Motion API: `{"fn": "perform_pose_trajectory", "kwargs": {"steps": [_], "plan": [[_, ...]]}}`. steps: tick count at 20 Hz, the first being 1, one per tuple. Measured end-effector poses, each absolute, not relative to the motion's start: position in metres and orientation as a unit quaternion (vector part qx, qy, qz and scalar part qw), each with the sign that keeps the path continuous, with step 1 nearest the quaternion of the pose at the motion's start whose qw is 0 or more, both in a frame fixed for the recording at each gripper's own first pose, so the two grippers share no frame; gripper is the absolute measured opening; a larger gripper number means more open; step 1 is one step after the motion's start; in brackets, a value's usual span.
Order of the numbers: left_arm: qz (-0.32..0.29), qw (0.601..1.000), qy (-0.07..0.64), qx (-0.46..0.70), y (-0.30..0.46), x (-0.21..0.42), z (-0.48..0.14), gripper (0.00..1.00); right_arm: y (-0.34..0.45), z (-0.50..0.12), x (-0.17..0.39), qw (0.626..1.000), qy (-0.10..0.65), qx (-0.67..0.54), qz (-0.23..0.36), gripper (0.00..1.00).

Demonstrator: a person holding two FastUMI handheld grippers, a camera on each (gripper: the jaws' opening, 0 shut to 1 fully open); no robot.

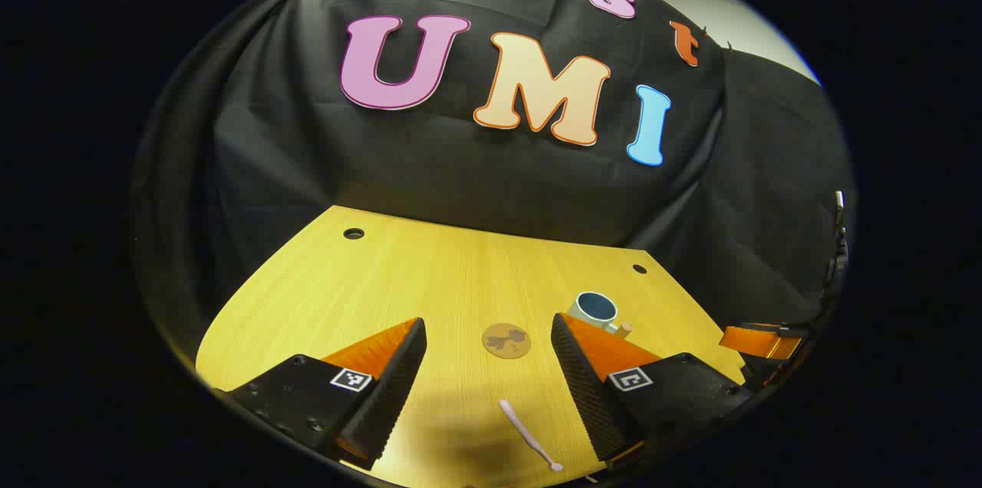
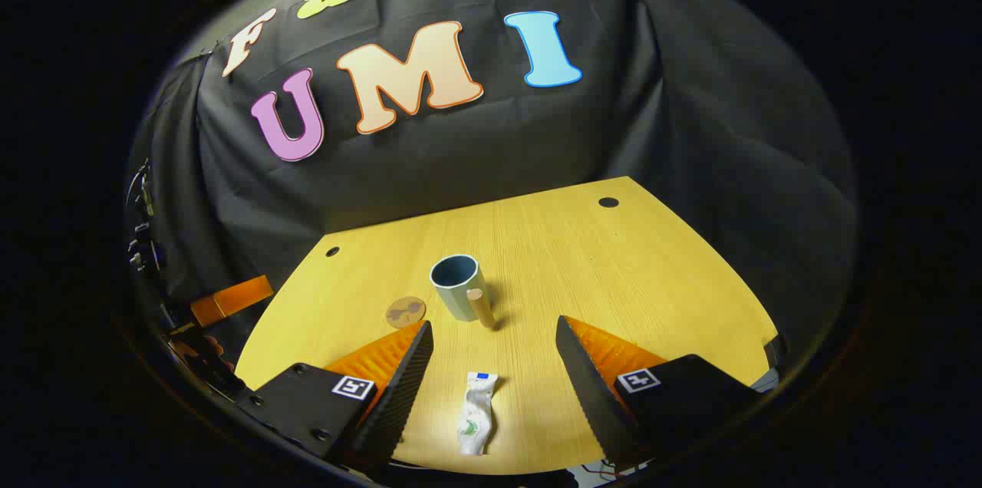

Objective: Put the toothbrush and toothpaste on the desktop into the cup, then pick up the cup and place it on the coaster on the desktop.

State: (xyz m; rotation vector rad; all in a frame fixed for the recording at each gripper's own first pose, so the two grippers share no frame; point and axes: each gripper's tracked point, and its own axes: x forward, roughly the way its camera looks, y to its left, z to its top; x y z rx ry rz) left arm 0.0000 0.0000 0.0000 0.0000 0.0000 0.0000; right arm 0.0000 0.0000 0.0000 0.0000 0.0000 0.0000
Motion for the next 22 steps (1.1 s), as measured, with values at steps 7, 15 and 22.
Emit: {"fn": "perform_pose_trajectory", "kwargs": {"steps": [7,15,22], "plan": [[-0.002,1.0,0.016,0.012,0.004,0.007,-0.004,0.95,0.001,-0.016,0.01,1.0,0.031,-0.005,-0.003,0.94],[-0.008,0.999,0.032,0.009,0.008,0.011,-0.011,0.95,0.008,-0.026,0.011,0.999,0.052,-0.005,-0.005,0.98],[0.0,0.999,0.054,0.004,0.018,0.012,-0.025,0.95,0.023,-0.053,0.023,0.994,0.109,-0.03,-0.002,0.94]]}}
